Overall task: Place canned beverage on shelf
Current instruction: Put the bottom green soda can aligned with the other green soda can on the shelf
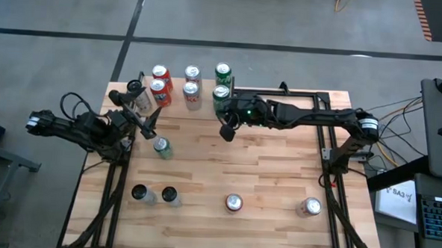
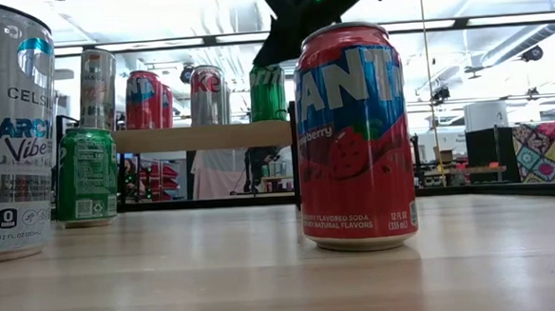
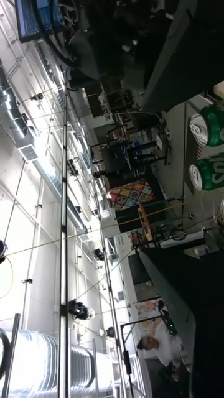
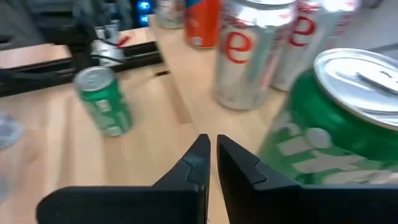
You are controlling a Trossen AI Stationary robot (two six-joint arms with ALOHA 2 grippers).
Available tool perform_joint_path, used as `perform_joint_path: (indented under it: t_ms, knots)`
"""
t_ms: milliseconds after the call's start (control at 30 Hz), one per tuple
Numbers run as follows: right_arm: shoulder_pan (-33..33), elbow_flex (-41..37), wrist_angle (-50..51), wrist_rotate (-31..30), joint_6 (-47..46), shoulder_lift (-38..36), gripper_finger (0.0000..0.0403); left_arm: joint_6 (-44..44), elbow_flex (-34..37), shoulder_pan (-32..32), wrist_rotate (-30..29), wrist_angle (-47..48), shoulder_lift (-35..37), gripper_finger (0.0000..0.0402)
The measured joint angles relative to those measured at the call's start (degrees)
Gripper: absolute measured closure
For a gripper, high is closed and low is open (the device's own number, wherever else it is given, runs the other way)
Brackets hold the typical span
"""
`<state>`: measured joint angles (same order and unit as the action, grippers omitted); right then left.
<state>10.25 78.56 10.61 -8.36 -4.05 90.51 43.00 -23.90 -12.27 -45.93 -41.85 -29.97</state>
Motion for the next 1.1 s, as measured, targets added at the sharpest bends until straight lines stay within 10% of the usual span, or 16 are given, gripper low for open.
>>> perform_joint_path:
  t_ms: [1100]
  knots:
    - [4.43, -0.07, 0.33, -6.87, 0.2, 2.72, 0.0386, 0.02, 0.7, 0.0, -0.02, 1.77, 2.76, 0.0041]
